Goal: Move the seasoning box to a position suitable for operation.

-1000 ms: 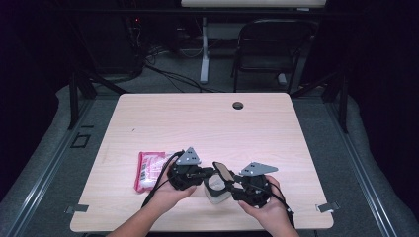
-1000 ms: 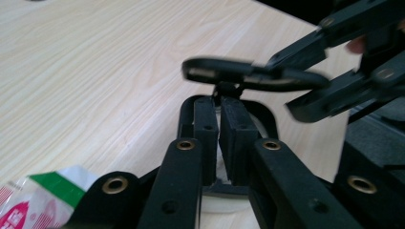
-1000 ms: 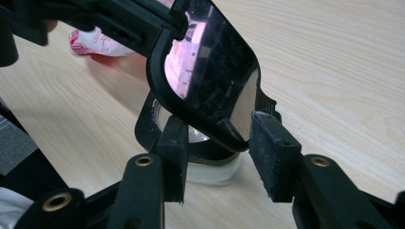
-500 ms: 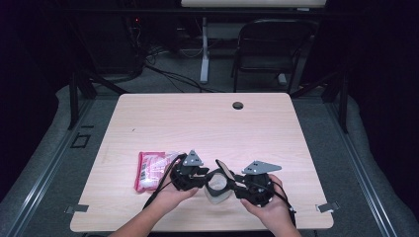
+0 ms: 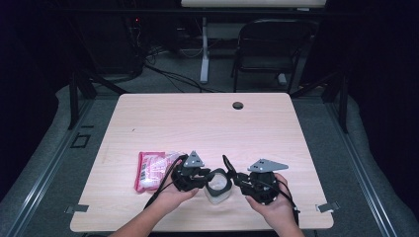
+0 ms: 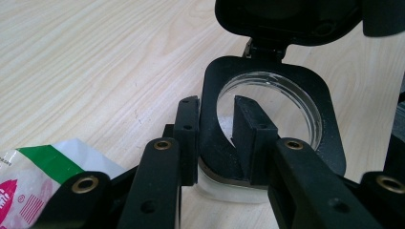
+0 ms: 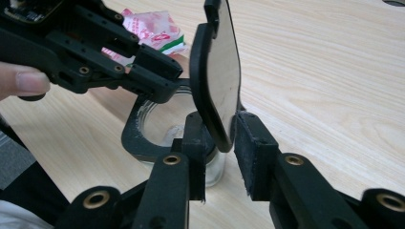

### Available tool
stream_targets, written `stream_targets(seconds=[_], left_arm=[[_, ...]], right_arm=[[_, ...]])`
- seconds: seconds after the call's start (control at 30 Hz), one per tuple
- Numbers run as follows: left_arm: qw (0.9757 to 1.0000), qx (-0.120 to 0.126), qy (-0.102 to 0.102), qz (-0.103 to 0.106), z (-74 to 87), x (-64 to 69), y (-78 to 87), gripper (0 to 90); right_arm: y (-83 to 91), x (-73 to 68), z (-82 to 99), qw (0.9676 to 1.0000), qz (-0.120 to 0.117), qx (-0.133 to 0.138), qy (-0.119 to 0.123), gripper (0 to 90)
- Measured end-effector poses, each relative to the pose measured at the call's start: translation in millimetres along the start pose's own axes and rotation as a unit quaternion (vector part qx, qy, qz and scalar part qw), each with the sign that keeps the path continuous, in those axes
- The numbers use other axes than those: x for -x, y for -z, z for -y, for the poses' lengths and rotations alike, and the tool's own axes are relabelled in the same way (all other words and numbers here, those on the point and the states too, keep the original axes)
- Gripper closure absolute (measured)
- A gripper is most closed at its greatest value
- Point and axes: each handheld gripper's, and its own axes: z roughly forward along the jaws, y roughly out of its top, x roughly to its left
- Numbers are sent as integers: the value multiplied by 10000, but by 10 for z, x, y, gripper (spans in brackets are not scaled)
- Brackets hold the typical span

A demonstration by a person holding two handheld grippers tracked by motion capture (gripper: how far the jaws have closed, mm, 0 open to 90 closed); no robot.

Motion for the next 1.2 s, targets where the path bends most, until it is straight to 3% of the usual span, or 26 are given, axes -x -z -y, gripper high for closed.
stream_targets(seconds=[0.2, 0.33, 0.6, 0.87, 0.93, 1.2], left_arm=[[10000, 6, 0, 6, 1, -2, -1, 728], [10000, -2, -12, -2, 0, 3, -2, 727], [10000, 8, -17, -2, 2, 3, -2, 729], [9999, 51, 114, 80, 6, -24, -4, 738], [9999, 61, 97, 50, 6, -19, -5, 737], [9998, 134, 158, -77, 25, -18, -2, 723]], right_arm=[[21, 111, 16, 9998, -7, 23, -209, 748], [22, 214, 41, 9989, -164, 77, -436, 745], [12, 198, 47, 9991, -106, 65, -413, 751], [-14, 157, 52, 9994, -67, 84, -330, 785], [-32, 143, 46, 9994, -80, 103, -334, 827], [-146, 205, -53, 9992, 4, 170, -364, 844]])
